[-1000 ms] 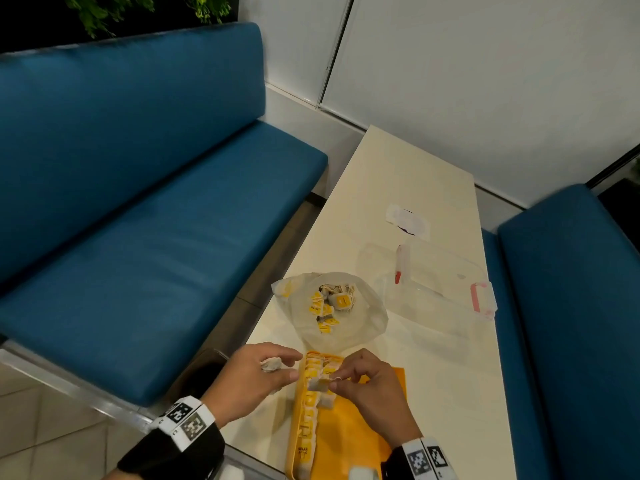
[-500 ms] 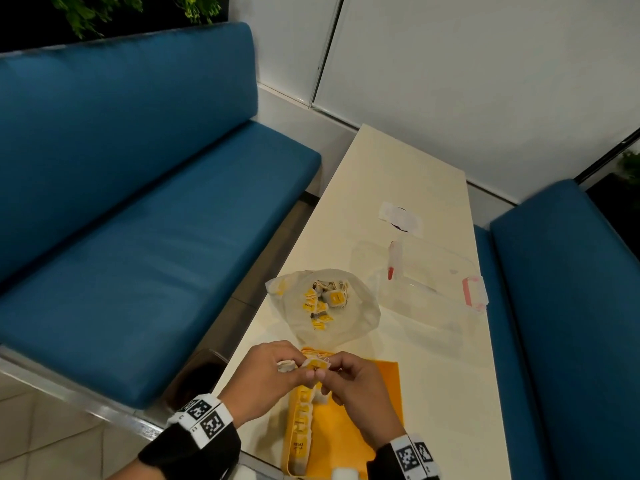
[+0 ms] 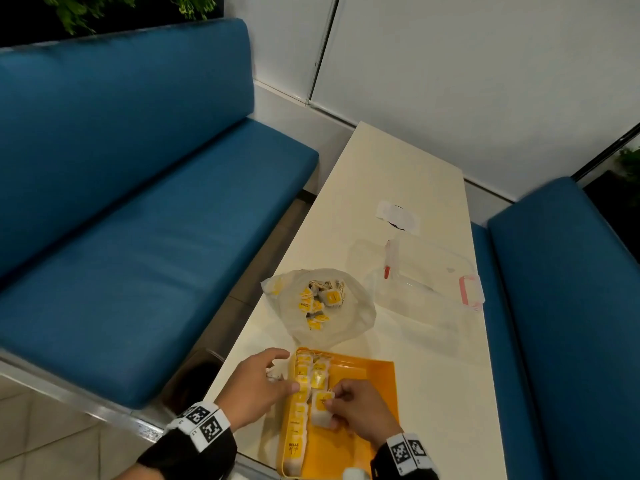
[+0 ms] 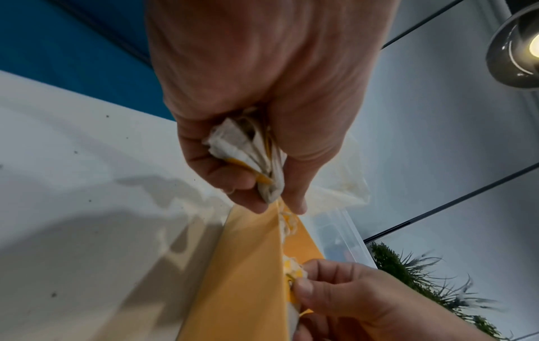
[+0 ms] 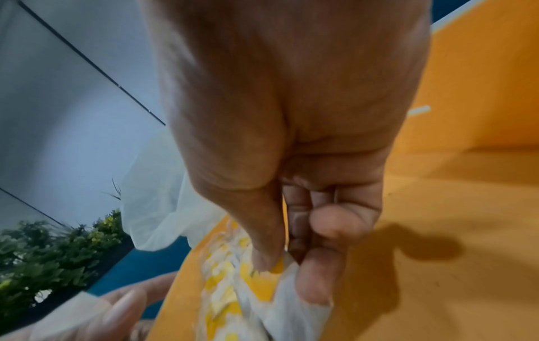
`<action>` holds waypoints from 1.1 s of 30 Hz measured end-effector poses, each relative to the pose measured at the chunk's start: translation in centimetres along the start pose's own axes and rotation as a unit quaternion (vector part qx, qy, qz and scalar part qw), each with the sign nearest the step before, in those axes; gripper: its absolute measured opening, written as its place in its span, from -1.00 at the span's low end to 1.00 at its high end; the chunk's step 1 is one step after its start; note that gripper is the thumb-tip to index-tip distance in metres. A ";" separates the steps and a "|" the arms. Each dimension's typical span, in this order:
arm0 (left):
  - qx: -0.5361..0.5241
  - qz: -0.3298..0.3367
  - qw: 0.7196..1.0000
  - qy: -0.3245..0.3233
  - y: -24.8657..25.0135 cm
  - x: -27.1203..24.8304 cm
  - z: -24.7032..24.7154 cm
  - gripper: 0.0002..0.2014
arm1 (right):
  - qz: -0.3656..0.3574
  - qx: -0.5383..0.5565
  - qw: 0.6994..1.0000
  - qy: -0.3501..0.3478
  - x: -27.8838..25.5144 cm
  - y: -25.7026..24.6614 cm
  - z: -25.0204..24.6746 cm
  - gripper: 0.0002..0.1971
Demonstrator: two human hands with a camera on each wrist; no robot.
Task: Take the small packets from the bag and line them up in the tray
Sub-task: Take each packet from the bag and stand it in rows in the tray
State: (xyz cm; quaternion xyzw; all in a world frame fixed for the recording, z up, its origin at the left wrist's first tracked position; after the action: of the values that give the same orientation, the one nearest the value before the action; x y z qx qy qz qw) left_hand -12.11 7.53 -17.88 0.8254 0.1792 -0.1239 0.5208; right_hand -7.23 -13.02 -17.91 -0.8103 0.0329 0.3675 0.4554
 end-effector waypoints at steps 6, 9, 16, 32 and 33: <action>0.006 0.001 1.000 -0.025 0.5 -0.4 1.1 -0.38 | 0.022 -0.012 0.999 0.043 1.5 1.0 0.5 -0.86; -0.003 0.007 1.000 -0.029 0.7 -0.3 1.0 -0.41 | 0.031 -0.007 0.997 0.065 1.9 1.3 0.2 -0.86; -0.003 0.005 0.999 -0.034 0.7 -0.4 0.9 -0.41 | 0.042 0.013 0.994 0.095 2.7 1.6 0.3 -0.87; -0.292 -0.072 0.944 -0.136 3.0 -2.4 -0.1 -0.45 | -0.216 0.000 0.975 0.048 -3.7 -11.4 1.8 -0.91; -0.275 -0.061 0.950 -0.137 3.2 -2.3 -0.1 -0.43 | -0.230 -0.004 0.972 0.040 -4.0 -12.2 2.3 -0.88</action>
State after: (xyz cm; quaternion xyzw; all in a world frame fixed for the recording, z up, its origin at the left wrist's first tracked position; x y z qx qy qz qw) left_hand -12.82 5.98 -14.34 0.6127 0.1829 -0.2130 0.7388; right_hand -6.68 -5.28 -7.40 -0.8121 -0.1379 0.2203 0.5224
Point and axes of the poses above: each hand's wrist, its own x-axis towards the middle knuckle, its own z-axis out of the palm, y = z × x, the point moved 10 cm from there along x, towards the middle knuckle, and after that the axes turned 7 degrees about x, right-handed, at the moved point
